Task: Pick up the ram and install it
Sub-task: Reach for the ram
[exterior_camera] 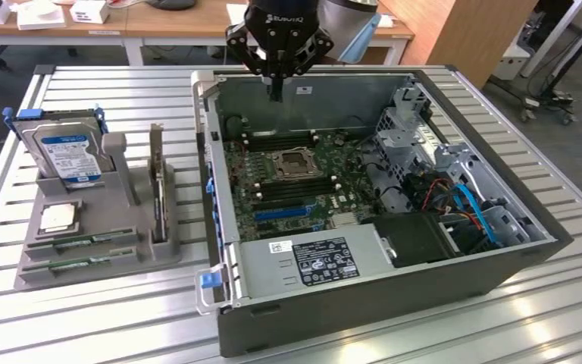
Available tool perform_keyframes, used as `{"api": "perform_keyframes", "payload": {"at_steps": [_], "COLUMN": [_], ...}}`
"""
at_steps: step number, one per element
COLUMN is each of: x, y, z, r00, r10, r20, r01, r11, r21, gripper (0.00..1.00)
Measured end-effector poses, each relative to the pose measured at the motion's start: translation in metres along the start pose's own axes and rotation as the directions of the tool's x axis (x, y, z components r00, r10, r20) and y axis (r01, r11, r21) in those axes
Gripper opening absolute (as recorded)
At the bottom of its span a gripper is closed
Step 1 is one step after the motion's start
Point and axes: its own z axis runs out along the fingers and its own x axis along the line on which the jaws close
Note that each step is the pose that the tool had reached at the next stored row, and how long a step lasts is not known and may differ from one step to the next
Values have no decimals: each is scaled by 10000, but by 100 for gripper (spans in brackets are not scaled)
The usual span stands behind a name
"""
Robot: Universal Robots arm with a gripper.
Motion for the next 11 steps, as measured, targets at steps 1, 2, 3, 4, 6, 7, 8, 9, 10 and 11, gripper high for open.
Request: {"api": "perform_keyframes", "payload": {"at_steps": [1,2,3,4,6,7,8,9,10,11], "x": [20,44,65,86,132,157,186,212,238,263], "y": [-2,-3,-5,-7,-10,-12,-14,-16,-18,-20], "z": [0,-1,-1,-2,-1,-2,-2,-1,-2,-2], "r00": [10000,10000,10000,10000,10000,10000,10000,10000,10000,10000], "r10": [1,4,5,6,9,12,16,19,22,26], "r20": [0,0,0,0,0,0,0,1,1,1], "r01": [-1,-4,-5,-6,-9,-12,-16,-19,-22,-26], "r11": [10000,10000,10000,10000,10000,10000,10000,10000,10000,10000], "r21": [-1,0,0,1,0,0,0,0,0,0], "gripper": [10,10,10,10,10,10,10,10,10,10]}}
